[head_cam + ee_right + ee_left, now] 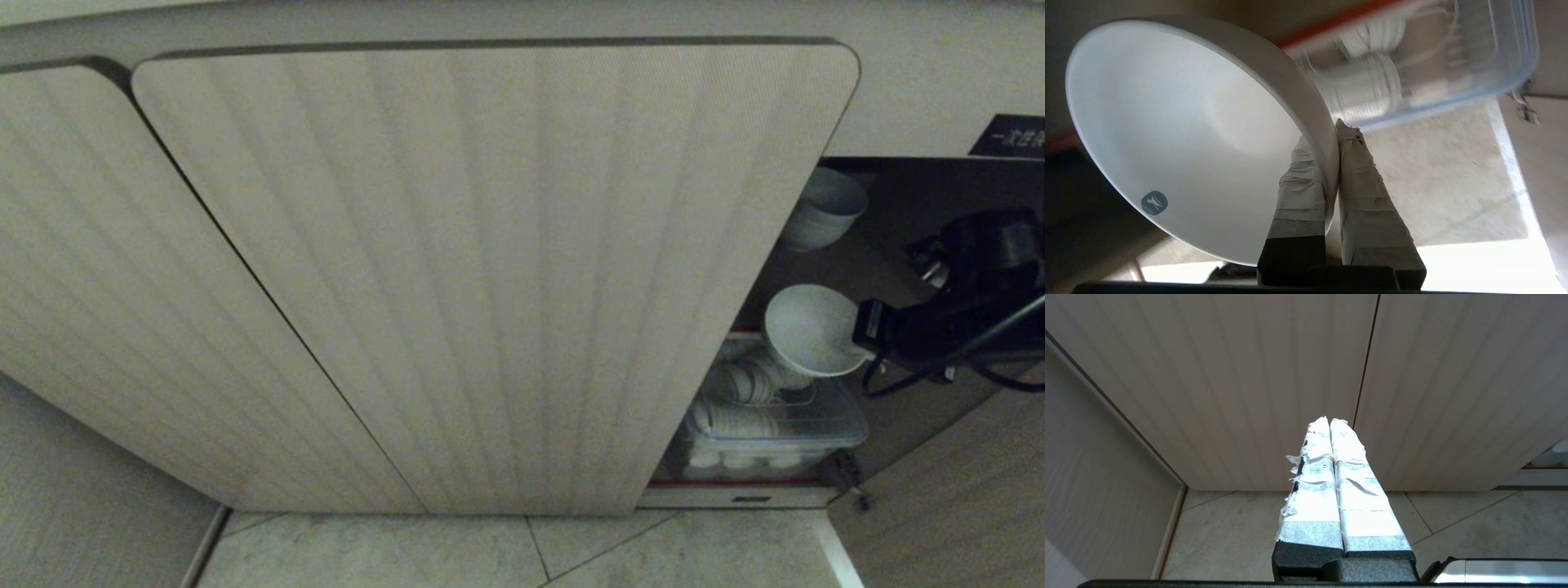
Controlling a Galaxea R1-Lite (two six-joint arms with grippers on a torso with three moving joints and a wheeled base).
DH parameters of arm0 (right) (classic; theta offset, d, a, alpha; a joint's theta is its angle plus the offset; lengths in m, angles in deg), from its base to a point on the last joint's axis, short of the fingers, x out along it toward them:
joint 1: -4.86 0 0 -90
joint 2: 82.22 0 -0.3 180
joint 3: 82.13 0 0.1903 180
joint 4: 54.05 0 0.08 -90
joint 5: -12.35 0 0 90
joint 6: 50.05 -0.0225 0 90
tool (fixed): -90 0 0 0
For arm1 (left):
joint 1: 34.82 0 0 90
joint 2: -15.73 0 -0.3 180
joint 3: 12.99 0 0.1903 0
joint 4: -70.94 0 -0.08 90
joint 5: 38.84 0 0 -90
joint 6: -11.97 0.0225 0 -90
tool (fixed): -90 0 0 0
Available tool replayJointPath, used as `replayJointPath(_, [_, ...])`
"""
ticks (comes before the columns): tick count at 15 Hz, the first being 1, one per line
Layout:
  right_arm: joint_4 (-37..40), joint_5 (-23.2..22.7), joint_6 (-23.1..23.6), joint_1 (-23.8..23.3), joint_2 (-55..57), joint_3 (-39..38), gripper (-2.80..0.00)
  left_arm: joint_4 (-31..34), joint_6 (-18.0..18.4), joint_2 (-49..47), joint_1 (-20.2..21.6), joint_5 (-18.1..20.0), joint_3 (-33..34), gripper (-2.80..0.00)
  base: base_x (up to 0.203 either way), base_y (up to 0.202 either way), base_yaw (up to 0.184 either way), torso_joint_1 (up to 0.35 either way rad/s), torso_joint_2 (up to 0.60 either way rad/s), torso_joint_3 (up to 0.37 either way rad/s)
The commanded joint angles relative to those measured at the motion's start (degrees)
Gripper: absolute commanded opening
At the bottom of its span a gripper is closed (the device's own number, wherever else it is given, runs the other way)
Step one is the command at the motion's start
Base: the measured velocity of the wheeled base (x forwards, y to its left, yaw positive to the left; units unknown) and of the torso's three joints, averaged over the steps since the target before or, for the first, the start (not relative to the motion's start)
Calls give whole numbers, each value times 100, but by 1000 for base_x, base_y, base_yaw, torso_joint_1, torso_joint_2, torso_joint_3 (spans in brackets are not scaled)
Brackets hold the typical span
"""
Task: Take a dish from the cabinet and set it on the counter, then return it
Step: Place it on the table
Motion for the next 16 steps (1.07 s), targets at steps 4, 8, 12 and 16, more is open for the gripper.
replayJointPath(4, [10,-14,158,1,-491,-628,-280,-2,-3,2,0,2,0,-280,0,0,0,0,0,0])
replayJointPath(8, [24,-23,167,17,-856,-1049,-280,-2,-3,2,0,2,0,-280,0,0,0,0,0,0])
replayJointPath(12, [24,-202,167,28,-1315,-1553,-280,-2,-3,2,0,2,0,-280,0,0,0,0,0,0])
replayJointPath(16, [29,-221,272,36,-1713,-1991,-280,-2,-3,2,0,2,0,-280,0,0,0,0,0,0])
